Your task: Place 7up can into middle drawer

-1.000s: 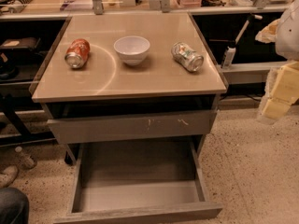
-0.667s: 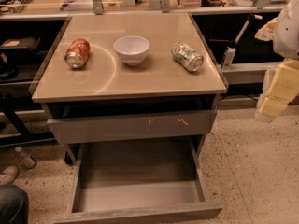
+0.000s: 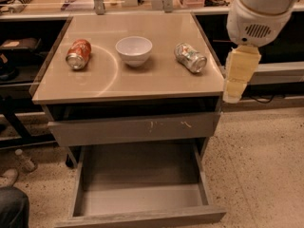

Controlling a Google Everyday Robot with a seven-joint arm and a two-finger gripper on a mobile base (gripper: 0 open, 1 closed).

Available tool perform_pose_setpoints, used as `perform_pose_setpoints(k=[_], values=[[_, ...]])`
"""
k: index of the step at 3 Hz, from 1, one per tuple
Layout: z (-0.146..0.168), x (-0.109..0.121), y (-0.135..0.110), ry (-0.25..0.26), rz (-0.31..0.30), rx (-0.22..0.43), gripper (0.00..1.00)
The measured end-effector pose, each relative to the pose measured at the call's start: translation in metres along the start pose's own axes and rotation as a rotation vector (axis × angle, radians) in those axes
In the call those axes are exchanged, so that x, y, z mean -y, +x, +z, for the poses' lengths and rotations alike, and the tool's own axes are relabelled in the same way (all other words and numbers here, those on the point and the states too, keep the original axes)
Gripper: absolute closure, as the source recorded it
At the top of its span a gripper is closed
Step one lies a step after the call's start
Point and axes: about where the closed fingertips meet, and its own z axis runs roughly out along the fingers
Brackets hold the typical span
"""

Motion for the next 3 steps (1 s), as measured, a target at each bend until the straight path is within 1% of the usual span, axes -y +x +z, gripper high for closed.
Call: perform_pose_setpoints(k=[1, 2, 3], values=[[-0.002, 0.004, -0.004, 0.021, -0.008, 0.003, 0.00], [0.010, 0.017, -0.012, -0.009, 0.051, 0.066, 0.00], [0.026, 0.045, -0.030, -0.057, 0.136, 0.109, 0.00]])
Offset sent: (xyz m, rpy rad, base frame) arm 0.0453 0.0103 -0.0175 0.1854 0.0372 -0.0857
